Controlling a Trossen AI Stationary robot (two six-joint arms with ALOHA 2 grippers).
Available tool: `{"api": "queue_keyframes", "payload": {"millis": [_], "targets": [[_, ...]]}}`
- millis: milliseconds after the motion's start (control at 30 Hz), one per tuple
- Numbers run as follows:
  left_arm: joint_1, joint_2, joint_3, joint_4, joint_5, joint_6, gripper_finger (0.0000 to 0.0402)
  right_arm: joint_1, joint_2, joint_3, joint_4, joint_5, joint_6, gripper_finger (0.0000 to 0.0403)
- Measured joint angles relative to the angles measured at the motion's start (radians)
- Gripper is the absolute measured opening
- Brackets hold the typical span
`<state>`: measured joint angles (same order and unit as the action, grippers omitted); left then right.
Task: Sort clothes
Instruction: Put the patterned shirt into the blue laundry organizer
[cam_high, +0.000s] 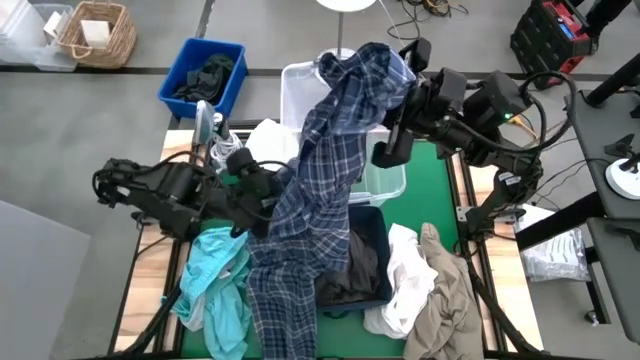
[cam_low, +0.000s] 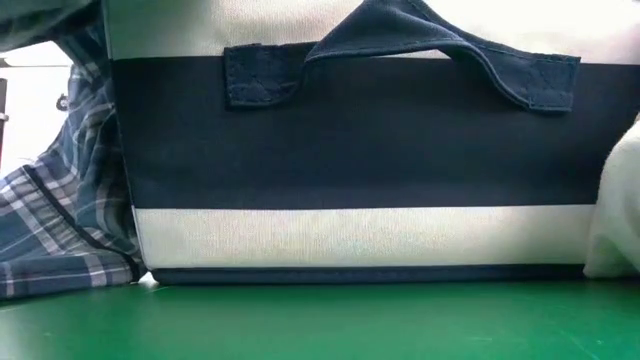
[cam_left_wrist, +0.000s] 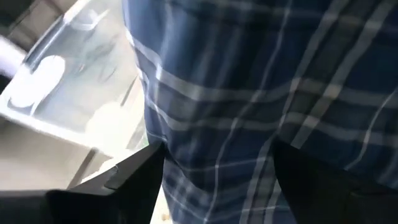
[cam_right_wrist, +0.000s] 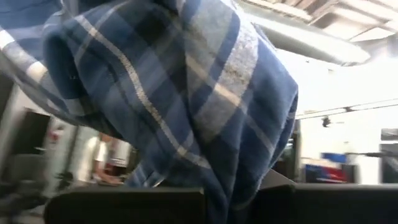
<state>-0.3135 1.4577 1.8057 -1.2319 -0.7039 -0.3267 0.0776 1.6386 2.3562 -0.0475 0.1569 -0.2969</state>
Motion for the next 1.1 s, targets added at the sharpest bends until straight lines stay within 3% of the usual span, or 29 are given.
{"api": "queue_keyframes", "payload": {"millis": [200,500,600,733,933,1100], "targets": [[0.024,-0.107,-0.152,0.284,0.010,0.132,0.0226,0.000,-0.033,0.000,-0.051,-0.018,0.078,0.0009],[0.069,-0.240,-0.392,0.517,0.115,0.157,0.0014,0.000,-0.074,0.000,-0.134,-0.023,0.137,0.0009],[0.074,-0.258,-0.453,0.630,0.138,0.170,0.0006,0.000,-0.075,0.000,-0.186,-0.017,0.148,0.0009],[0.070,-0.267,-0.461,0.713,0.141,0.213,0.0001,0.000,-0.081,0.000,-0.346,0.082,0.169,0.0009],[0.050,-0.308,-0.349,0.724,0.081,0.276,0.0000,0.000,-0.091,0.000,-0.600,0.161,0.219,0.0009],[0.049,-0.302,-0.252,0.674,0.090,0.317,0.0000,0.000,-0.077,0.000,-0.559,0.153,0.207,0.0009]]}}
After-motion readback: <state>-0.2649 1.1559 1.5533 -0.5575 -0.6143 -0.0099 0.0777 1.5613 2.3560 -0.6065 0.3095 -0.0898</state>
